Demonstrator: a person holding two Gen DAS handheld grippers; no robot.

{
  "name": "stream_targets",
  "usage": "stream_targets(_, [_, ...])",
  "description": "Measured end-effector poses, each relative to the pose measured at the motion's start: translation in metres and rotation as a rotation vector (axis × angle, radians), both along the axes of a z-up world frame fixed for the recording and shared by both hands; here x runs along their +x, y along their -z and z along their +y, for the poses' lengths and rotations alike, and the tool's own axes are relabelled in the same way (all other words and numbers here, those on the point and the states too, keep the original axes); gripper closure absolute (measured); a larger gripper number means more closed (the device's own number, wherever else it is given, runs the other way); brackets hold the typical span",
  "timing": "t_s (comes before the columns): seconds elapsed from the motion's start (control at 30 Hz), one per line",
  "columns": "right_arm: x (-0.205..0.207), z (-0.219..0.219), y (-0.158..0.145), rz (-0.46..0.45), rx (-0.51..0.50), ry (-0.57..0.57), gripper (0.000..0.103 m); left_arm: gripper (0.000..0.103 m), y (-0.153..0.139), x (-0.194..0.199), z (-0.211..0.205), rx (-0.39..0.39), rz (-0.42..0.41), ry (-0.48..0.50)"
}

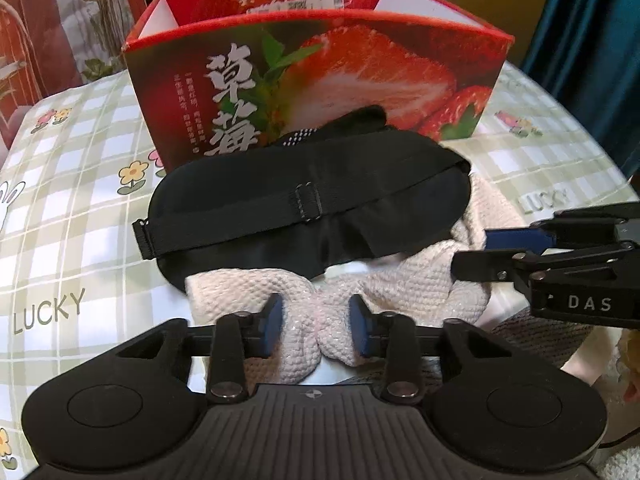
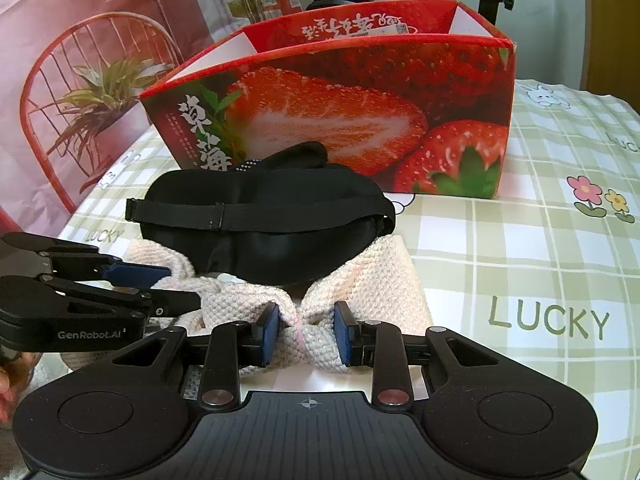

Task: Organize soft objects
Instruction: 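Lift the pink towel with both tools over the red box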

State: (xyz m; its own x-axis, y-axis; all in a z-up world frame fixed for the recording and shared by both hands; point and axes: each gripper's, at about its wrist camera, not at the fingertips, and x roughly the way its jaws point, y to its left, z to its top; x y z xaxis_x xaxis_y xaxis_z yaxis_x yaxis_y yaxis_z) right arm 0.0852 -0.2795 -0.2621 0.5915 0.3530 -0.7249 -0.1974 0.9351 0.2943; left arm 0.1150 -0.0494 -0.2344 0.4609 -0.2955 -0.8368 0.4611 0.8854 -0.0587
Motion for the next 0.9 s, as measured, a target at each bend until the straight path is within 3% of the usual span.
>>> stream_targets(0.2, [-0.005,-0.005,-0.013,-0.058,0.015,0.014,0.076,0.081,-0.008,-0.004,0.012,-0.104,-0.004,-0.021])
stream_targets(0.7, [-0.017,-0.019,-0.061,-0.209,0.023,0.061,0.077,0.082,-0.068,-0.032,0.012,-0.168,-0.28,0.009])
stream_targets(0.9, [-0.005,-0.022,-0.091,-0.287,0.009,0.051,0.077,0.082,-0.094,-0.017,0.005,-0.159,-0.395,0.05])
